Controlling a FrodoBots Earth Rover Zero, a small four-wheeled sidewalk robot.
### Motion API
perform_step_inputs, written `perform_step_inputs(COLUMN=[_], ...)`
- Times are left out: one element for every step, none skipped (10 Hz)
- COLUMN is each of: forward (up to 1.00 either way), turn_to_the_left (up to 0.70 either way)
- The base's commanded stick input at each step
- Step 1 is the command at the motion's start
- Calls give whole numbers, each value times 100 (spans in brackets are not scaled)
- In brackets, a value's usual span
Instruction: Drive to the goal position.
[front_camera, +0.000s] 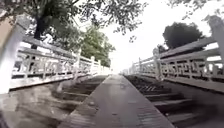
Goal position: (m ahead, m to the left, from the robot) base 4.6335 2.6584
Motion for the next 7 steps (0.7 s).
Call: perform_step_inputs(forward=[70, 70, 70, 70, 70, 70, 70], turn_to_the_left=[0, 0, 0, 0, -3, -9, -11])
